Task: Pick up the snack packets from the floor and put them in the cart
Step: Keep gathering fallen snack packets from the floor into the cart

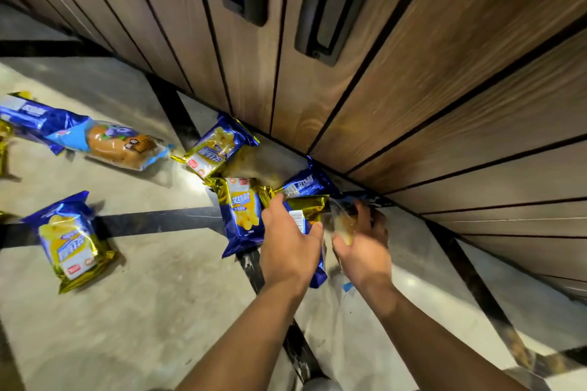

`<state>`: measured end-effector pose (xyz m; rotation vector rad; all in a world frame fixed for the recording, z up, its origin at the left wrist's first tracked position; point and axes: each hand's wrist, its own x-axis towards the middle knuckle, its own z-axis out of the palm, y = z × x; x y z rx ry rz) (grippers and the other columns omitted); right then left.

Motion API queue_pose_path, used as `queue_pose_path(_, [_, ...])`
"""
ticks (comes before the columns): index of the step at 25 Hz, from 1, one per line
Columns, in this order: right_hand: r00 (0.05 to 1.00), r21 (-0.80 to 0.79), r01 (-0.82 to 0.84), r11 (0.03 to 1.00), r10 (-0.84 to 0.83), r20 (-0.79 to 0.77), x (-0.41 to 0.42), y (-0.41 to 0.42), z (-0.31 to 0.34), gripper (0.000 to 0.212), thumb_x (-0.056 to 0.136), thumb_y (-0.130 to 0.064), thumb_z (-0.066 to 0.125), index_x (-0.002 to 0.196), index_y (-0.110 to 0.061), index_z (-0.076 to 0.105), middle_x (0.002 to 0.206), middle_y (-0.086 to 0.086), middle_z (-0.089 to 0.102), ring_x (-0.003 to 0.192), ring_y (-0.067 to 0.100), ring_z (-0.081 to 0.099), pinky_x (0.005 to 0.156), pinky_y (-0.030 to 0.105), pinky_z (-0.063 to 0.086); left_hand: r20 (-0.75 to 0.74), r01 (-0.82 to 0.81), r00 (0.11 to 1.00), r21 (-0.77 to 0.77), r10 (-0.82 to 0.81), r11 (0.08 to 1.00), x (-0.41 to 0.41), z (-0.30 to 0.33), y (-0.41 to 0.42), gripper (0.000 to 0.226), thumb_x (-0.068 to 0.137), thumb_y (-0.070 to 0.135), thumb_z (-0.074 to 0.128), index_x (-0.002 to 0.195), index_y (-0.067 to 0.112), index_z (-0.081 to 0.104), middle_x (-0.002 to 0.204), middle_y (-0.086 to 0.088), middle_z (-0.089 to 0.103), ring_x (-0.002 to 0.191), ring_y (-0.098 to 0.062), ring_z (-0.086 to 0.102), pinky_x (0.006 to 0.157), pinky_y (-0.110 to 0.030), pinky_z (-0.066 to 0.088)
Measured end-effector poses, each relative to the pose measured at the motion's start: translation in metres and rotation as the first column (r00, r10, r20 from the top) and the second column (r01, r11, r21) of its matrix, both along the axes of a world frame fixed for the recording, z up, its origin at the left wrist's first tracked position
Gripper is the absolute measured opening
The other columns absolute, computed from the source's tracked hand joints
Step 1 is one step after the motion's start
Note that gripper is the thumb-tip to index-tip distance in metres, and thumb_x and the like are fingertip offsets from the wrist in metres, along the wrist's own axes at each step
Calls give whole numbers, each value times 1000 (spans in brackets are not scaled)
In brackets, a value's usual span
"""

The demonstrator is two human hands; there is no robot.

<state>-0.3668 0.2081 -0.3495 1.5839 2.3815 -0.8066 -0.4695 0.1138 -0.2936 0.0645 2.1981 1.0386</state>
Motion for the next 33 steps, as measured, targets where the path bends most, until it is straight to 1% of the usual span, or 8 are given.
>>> queue_pose_path(4, [999, -38, -32, 999, 31, -25, -1, -14, 72, 81, 78, -27, 72, 148, -34, 31, 131, 12, 47, 119, 31, 49, 96, 39, 47, 6, -71, 997, -36, 71, 997, -9, 69, -27, 74, 82, 29, 76, 143, 25, 35, 136, 2, 51, 116, -22, 58, 98, -38, 48])
queue_pose_path(6, [995, -105, -30, 994, 20, -94, -5, -36, 140, 80, 79, -25, 72, 147, -34, 31, 131, 9, 44, 118, 28, 49, 96, 37, 46, 10, -120, 993, -34, 121, 992, -13, 142, -49, 72, 84, 27, 74, 144, 25, 35, 136, 3, 49, 115, -20, 58, 92, -27, 44])
queue_pose_path(8, [986, -141, -54, 989, 31, -162, -11, -62, 226, 80, 80, -22, 72, 147, -34, 30, 136, 6, 38, 117, 26, 50, 96, 34, 44, -8, -156, 988, -25, 156, 987, -15, 234, -71, 72, 85, 26, 73, 145, 24, 34, 138, 4, 45, 115, -17, 57, 87, -23, 39])
queue_pose_path(12, [973, -202, -102, 974, 56, -222, -37, -103, 416, 79, 81, -22, 73, 148, -27, 30, 137, 10, 38, 115, 25, 48, 90, 24, 35, -82, -212, 975, -56, 207, 976, -31, 423, -116, 71, 84, 27, 74, 143, 20, 36, 139, -4, 47, 121, -24, 54, 94, -32, 44])
queue_pose_path(16, [957, -235, -184, 954, 119, -266, -56, -137, 603, 78, 80, -26, 73, 147, -29, 33, 135, 10, 40, 114, 26, 51, 92, 29, 39, -172, -267, 953, -84, 250, 960, -36, 602, -161, 72, 81, 28, 76, 142, 16, 38, 138, -5, 50, 123, -24, 52, 96, -34, 44])
queue_pose_path(19, [925, -231, -302, 925, 225, -307, -61, -165, 711, 78, 79, -29, 73, 146, -29, 33, 135, 9, 39, 113, 27, 53, 93, 35, 44, -240, -289, 934, -68, 265, 955, -28, 699, -193, 73, 80, 28, 75, 141, 17, 37, 136, -6, 50, 117, -27, 55, 93, -38, 47])
queue_pose_path(26, [835, -190, -484, 854, 386, -391, -68, -214, 803, 75, 77, -28, 74, 142, -30, 36, 133, 10, 41, 114, 27, 51, 94, 34, 43, -286, -490, 833, 12, 473, 871, 2, 772, -264, 65, 78, 25, 75, 131, 21, 38, 129, -4, 53, 112, -26, 59, 92, -41, 50])
queue_pose_path(33, [765, -149, -583, 799, 478, -430, -108, -298, 837, 70, 78, -27, 72, 138, -32, 36, 131, 7, 40, 107, 26, 53, 91, 36, 45, -247, -602, 767, 42, 592, 797, -10, 791, -353, 58, 82, 28, 74, 126, 23, 36, 124, -1, 54, 99, -23, 57, 76, -33, 44])
